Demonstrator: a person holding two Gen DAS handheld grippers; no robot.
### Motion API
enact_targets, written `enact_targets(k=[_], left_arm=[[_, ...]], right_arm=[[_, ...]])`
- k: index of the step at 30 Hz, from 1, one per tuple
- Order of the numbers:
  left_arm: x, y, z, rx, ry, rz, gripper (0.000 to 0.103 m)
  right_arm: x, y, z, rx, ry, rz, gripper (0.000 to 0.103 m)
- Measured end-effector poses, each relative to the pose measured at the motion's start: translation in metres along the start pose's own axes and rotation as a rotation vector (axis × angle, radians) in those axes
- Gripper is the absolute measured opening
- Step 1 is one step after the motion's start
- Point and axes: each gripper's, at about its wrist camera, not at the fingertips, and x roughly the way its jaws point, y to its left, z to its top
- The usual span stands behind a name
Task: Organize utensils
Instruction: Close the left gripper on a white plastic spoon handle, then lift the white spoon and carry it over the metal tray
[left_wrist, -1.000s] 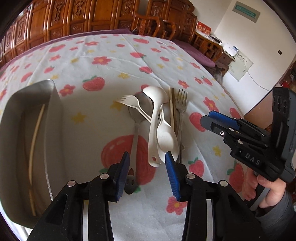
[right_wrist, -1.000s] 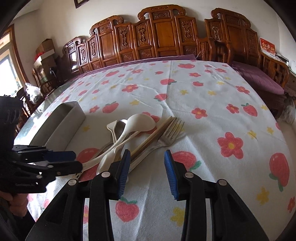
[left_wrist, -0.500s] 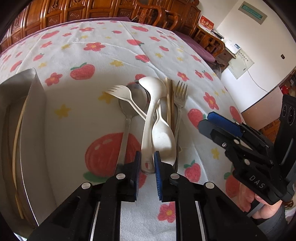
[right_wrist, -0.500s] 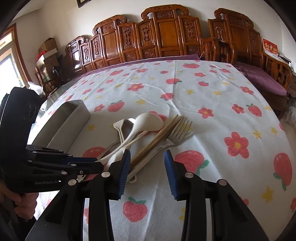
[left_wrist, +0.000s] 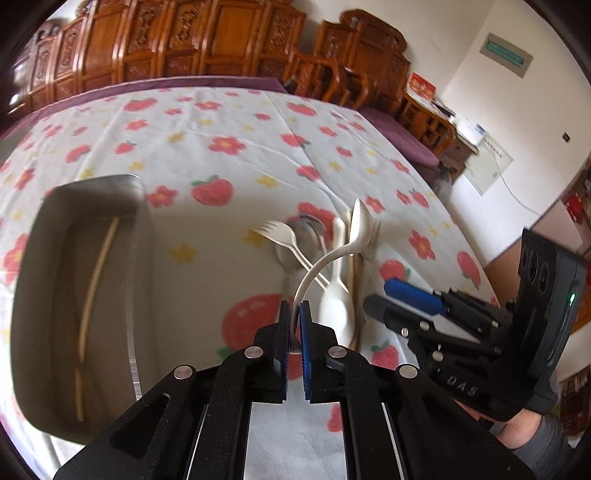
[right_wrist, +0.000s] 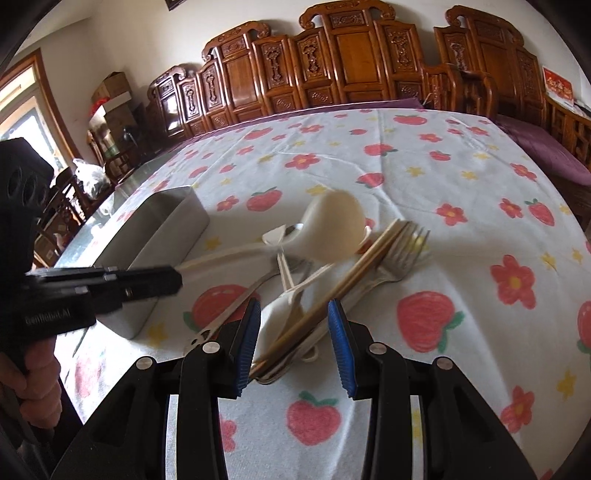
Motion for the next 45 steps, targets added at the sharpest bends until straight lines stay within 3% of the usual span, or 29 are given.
enact_targets(k=[8, 17, 21, 24, 32, 34, 36, 45], left_arm=[[-0.035, 0.017, 0.004, -0.032, -0.103, 0.071, 0.004], [-0.060, 0.029, -0.001, -0.031, -0.158, 0.147, 0.004], [-0.069, 0.036, -0.004, -0.032, -0.172, 0.168, 0.004], [-0.075, 0.039, -0.006, -0.033, -0.178, 0.176, 0.004], [-0.084, 0.043, -0.010, -0.033, -0.189, 0.182, 0.004], [-0.086, 0.042, -0.011, -0.029, -0.191, 0.181, 0.004], [-0.086, 0.042, -0.012, -0.026, -0.190, 0.179, 0.004], [-0.085, 0.042, -0.014, -0.022, -0.186, 0.175, 0.004]], right_arm=[[0.012, 0.011, 0.002, -0.014, 0.023, 0.015, 0.041], [0.030, 0.026, -0.001, -0.054, 0.074, 0.007, 0.040], [0.031, 0.022, -0.002, -0.031, 0.085, 0.019, 0.020], [0.031, 0.022, -0.002, -0.029, 0.086, 0.022, 0.012], [0.031, 0.024, 0.001, -0.029, 0.070, 0.012, 0.010], [0.031, 0.021, 0.003, -0.015, 0.065, 0.005, 0.019], [0.032, 0.018, 0.004, 0.000, 0.063, 0.002, 0.046], [0.055, 0.031, 0.008, -0.075, 0.084, -0.057, 0.049]])
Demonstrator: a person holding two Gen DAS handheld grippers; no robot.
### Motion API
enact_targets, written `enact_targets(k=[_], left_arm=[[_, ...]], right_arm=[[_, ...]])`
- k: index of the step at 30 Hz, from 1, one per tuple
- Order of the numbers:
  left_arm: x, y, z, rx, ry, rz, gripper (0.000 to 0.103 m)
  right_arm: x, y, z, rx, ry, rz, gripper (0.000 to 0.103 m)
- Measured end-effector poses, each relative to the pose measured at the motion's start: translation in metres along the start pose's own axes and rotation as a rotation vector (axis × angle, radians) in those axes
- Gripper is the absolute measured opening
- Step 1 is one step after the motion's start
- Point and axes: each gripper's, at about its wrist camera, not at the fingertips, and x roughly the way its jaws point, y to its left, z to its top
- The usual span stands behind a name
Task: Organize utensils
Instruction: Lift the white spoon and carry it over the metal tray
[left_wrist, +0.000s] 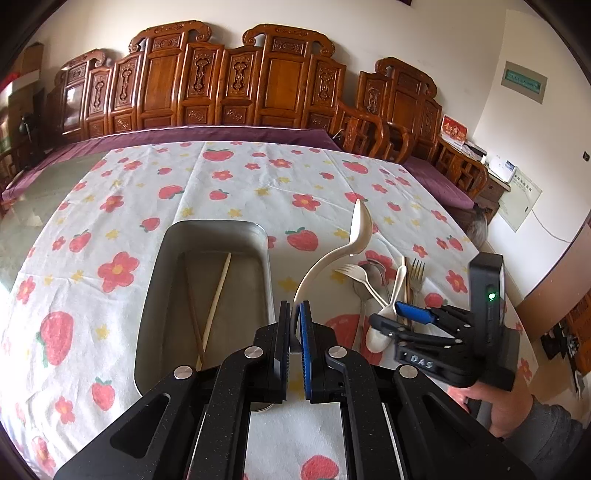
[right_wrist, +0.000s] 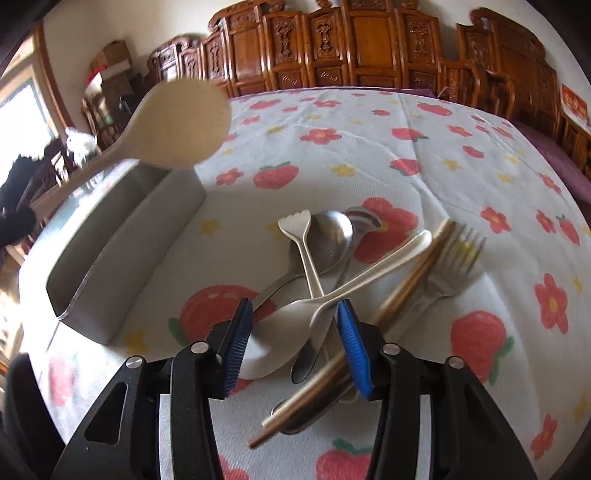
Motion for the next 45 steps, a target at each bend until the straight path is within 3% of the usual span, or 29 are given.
enact_targets(k=[8, 15, 21, 28, 36, 45], left_arm=[[-0.003, 0.009, -0.002, -0.015, -0.006, 0.001, 0.004], [-0.007, 0.016, -0.002, -0.017, -0.013, 0.005, 0.004], [-0.017, 0.031, 0.002, -0.026, -0.037, 0.045, 0.004], [-0.021, 0.061, 0.006, -0.026, -0.042, 0.170, 0.004], [-0.001, 0.079, 0.002, -0.004, 0.011, 0.282, 0.004], [0.029, 0.068, -0.004, 0.046, 0.095, 0.306, 0.005]], right_arm=[[-0.009, 0.001, 0.001, -0.012, -0.021, -0.015, 0.019], [-0.022, -0.005, 0.003, 0.016, -0.052, 0.004, 0.009], [-0.035, -0.001, 0.004, 0.021, -0.072, 0.030, 0.008], [-0.048, 0.011, 0.005, 0.014, -0.094, 0.060, 0.008], [-0.058, 0.028, 0.006, -0.008, -0.097, 0.108, 0.009], [-0.066, 0.047, 0.010, -0.044, -0.094, 0.144, 0.009]])
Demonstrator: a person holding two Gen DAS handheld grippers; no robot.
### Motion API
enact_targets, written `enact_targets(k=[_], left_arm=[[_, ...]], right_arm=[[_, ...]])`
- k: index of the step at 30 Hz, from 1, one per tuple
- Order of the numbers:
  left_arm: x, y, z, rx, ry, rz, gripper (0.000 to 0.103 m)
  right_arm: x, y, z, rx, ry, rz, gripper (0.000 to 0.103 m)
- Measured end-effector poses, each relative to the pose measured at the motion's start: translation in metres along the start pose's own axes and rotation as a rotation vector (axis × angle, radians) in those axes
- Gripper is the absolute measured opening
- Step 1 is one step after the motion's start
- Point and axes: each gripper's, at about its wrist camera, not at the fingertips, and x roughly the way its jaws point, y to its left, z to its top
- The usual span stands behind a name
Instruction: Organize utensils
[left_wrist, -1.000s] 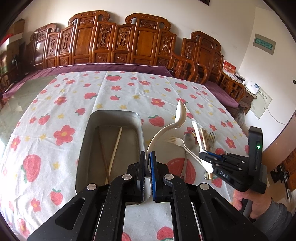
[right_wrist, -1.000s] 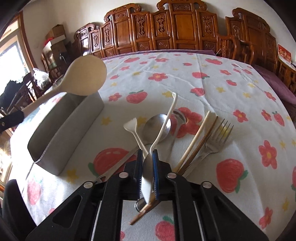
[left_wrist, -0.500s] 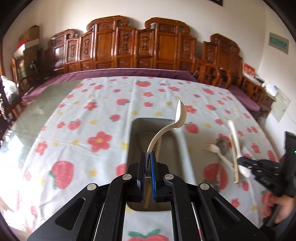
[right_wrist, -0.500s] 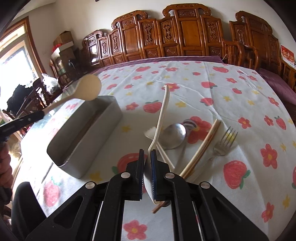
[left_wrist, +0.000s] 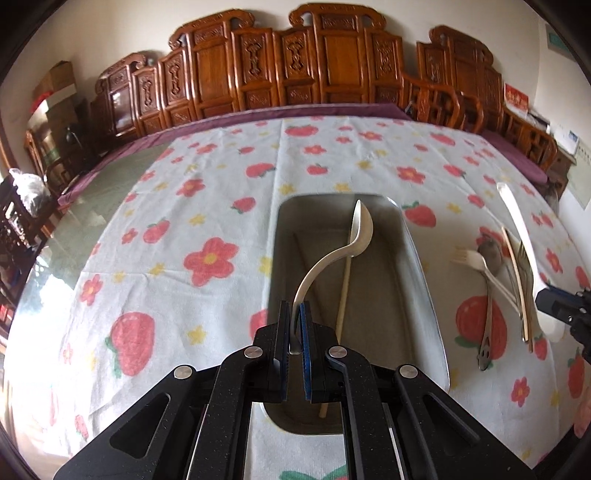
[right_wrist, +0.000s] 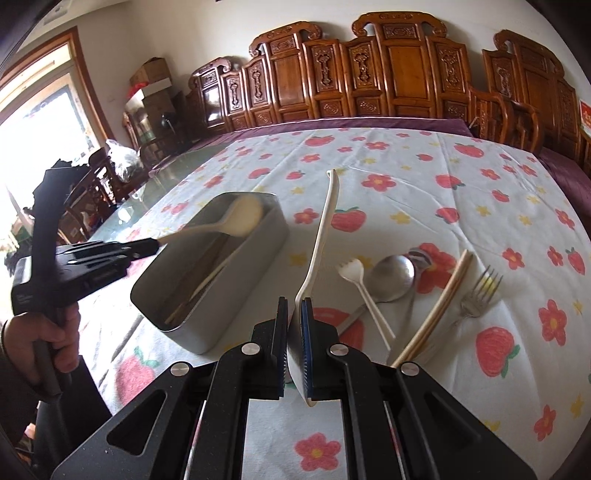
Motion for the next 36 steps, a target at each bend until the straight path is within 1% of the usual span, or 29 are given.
enact_targets(k=[3, 9, 10, 11, 12, 13, 17, 20, 27, 29, 36], left_arm=[[0.005, -0.006, -0.001, 0.016, 0.028, -0.023, 0.005], [0.000, -0.010, -0.003, 0.022, 0.031, -0.089, 0.007], [-0.001, -0.009, -0.004, 0.022, 0.029, -0.101, 0.010], [-0.003, -0.009, -0.004, 0.021, 0.024, -0.111, 0.016], [-0.005, -0.007, -0.003, 0.020, 0.014, -0.120, 0.019], [-0.007, -0.005, -0.003, 0.020, 0.002, -0.128, 0.020], [-0.013, 0.004, -0.003, 0.011, -0.032, -0.160, 0.021], [-0.018, 0.013, -0.004, 0.003, -0.065, -0.153, 0.021], [-0.027, 0.037, -0.002, -0.014, -0.123, -0.133, 0.021], [-0.031, 0.043, 0.000, -0.003, -0.143, -0.108, 0.021], [-0.036, 0.063, 0.001, -0.029, -0.168, -0.089, 0.021]], right_arm=[[0.002, 0.009, 0.001, -0.015, 0.008, 0.006, 0.009], [0.007, 0.027, 0.005, -0.037, 0.022, 0.018, 0.009], [0.008, 0.030, 0.007, -0.043, 0.026, 0.019, 0.009], [0.009, 0.034, 0.008, -0.049, 0.029, 0.018, 0.009], [0.009, 0.037, 0.010, -0.052, 0.031, 0.017, 0.009], [0.010, 0.039, 0.012, -0.053, 0.034, 0.019, 0.009], [0.016, 0.049, 0.018, -0.063, 0.047, 0.016, 0.009], [0.023, 0.056, 0.024, -0.067, 0.060, 0.020, 0.009], [0.041, 0.082, 0.038, -0.057, 0.080, 0.067, 0.009], [0.046, 0.089, 0.041, -0.048, 0.088, 0.085, 0.009], [0.078, 0.106, 0.046, -0.025, 0.135, 0.106, 0.009]])
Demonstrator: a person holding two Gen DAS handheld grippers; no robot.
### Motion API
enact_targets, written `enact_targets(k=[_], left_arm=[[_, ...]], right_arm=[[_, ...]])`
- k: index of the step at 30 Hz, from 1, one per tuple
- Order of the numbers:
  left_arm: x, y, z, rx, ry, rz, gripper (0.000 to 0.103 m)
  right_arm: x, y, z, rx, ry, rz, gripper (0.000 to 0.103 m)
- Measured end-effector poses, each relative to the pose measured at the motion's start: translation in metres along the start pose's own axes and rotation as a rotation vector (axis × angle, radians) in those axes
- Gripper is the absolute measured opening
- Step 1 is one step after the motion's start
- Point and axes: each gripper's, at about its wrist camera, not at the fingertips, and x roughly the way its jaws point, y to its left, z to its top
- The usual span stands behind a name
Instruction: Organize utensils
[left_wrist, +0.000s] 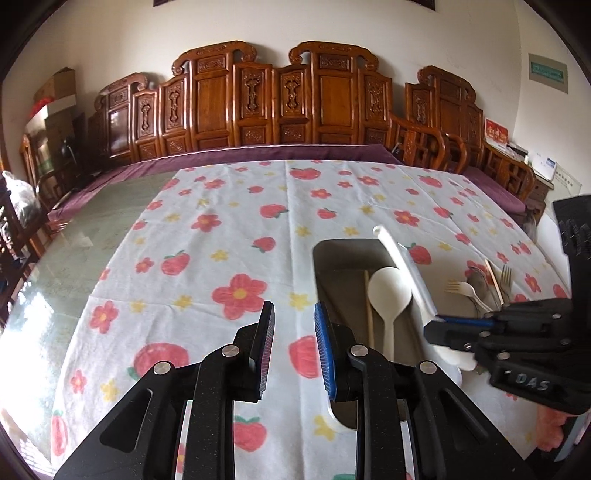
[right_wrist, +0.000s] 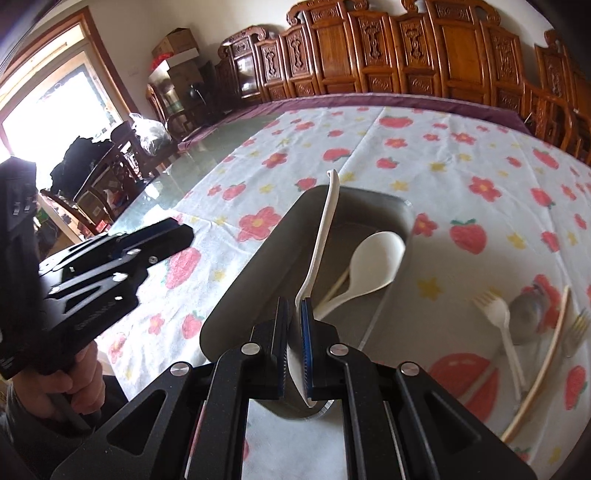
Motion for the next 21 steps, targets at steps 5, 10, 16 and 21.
enact_targets(k=[5, 10, 16, 21], left_arm=[[0.002, 0.010, 0.000, -0.035, 0.008, -0.003, 0.021], [0.002, 0.011, -0.001, -0.039, 0.008, -0.005, 0.021], [0.003, -0.003, -0.003, -0.021, 0.013, -0.029, 0.021], [-0.001, -0.025, -0.003, 0.016, -0.004, -0.056, 0.021]], right_arm=[[0.021, -0.001, -0.001, 0.018, 0.037, 0.003, 0.010], [0.026, -0.001, -0.003, -0.005, 0.037, 0.005, 0.012], [0.007, -0.008, -0.005, -0.025, -0.002, -0.025, 0.012], [-0.025, -0.017, -0.001, -0.026, -0.048, -0.019, 0.012]])
